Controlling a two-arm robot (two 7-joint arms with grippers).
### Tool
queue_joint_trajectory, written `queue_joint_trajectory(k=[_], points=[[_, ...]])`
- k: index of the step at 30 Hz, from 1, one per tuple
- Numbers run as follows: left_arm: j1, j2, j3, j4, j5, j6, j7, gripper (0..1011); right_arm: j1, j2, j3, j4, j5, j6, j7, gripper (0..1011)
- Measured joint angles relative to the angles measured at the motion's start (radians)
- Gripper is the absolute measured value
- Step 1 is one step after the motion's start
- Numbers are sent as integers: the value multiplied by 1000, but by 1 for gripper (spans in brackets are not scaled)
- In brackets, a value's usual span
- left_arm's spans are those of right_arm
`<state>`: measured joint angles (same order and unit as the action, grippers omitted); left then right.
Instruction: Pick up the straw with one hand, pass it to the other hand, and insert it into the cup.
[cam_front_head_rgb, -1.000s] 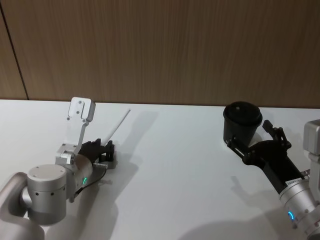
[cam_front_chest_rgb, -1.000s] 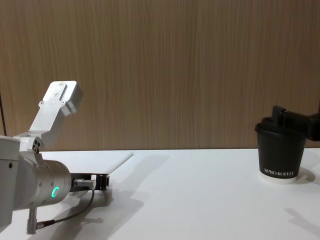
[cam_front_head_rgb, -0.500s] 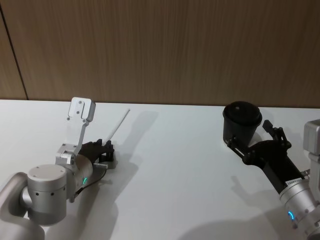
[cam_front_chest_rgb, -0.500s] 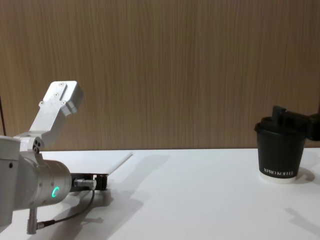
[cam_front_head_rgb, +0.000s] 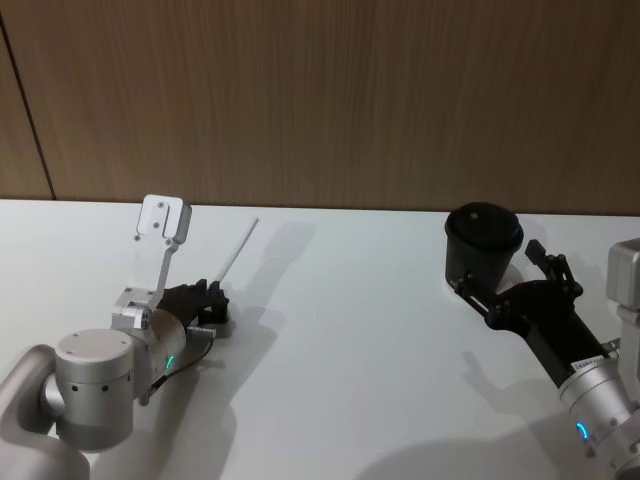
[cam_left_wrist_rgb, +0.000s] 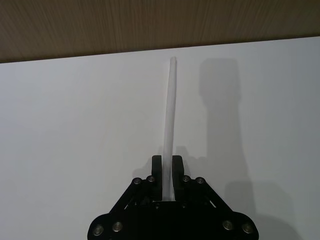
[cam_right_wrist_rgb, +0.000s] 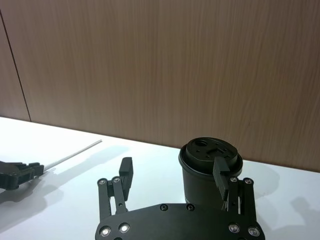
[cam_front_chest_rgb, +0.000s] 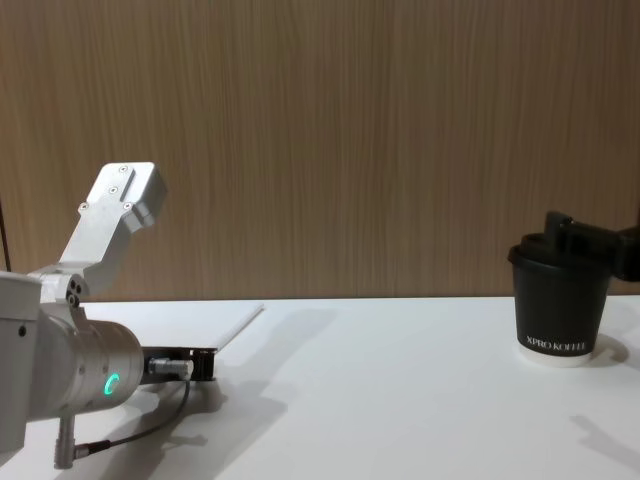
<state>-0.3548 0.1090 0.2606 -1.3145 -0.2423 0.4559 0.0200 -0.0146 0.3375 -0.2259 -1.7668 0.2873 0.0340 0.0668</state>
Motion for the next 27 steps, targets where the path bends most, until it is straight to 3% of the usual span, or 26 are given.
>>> queue_joint_trajectory(k=[27], points=[[0, 0, 0, 0, 0, 0, 0, 0, 0, 0, 0, 0, 0, 0, 0, 1001]])
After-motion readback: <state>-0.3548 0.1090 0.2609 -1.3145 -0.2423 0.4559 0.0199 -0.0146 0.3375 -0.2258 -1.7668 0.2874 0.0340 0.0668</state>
